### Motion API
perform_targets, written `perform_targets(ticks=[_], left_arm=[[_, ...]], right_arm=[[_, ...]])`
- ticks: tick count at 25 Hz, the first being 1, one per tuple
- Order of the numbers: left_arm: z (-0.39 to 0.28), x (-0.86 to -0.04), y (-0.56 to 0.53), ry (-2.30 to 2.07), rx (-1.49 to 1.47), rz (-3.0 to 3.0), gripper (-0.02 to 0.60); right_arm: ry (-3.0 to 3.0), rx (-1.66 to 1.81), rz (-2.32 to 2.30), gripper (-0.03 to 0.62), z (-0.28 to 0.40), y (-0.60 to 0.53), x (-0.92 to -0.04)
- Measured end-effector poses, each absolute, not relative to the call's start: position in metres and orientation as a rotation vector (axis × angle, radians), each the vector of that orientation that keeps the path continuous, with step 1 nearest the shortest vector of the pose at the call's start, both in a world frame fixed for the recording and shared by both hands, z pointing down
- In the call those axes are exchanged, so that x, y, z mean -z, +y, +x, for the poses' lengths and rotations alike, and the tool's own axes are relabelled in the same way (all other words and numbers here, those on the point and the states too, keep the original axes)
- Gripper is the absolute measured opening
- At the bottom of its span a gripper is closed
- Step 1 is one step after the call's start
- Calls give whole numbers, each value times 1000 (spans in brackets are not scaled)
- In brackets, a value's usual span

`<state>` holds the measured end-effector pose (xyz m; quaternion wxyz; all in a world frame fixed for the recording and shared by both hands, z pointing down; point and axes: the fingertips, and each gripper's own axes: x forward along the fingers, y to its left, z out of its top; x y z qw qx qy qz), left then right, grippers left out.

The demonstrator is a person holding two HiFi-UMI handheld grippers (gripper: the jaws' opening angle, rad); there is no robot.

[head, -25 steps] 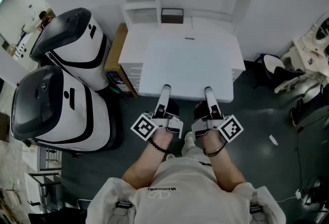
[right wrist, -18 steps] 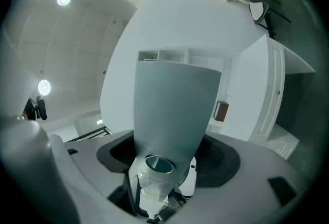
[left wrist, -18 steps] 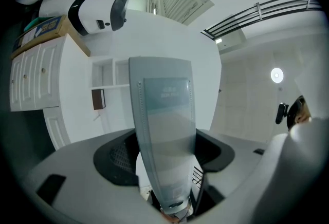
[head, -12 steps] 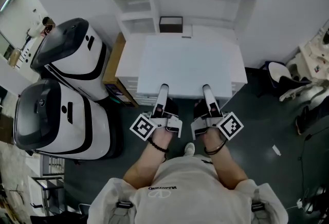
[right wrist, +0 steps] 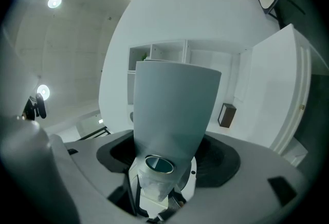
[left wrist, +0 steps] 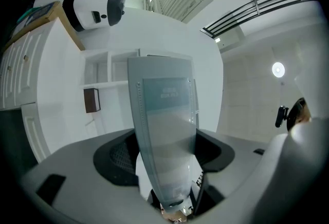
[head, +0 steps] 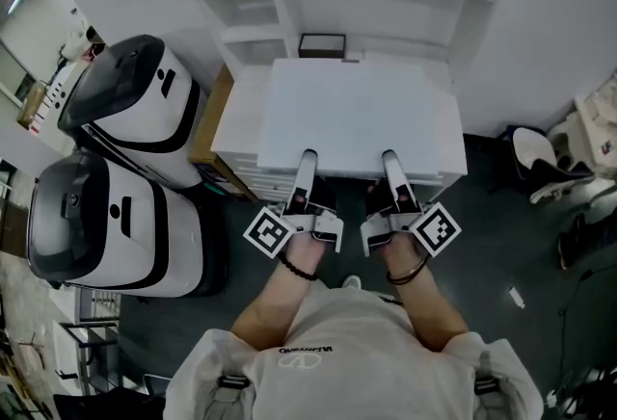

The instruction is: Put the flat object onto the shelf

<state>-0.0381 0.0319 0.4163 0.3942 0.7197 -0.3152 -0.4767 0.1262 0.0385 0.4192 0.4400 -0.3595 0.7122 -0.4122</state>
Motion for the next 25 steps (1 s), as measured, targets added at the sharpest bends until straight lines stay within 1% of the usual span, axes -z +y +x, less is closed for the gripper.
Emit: perform_targets(ticks=[11,18,25], left_arm=[[-40,-417,-35,-795,1231,1810,310],[-42,-413,-110,-750,1228,1802,310],[-56,-380,-196,-705,1246,1837,310]], right_arm=[[1785,1028,-894,330,125,-29,-418],[1782,985,-922,330,123,-101,-408],[1788,904,-913,330,109,-183,-373]])
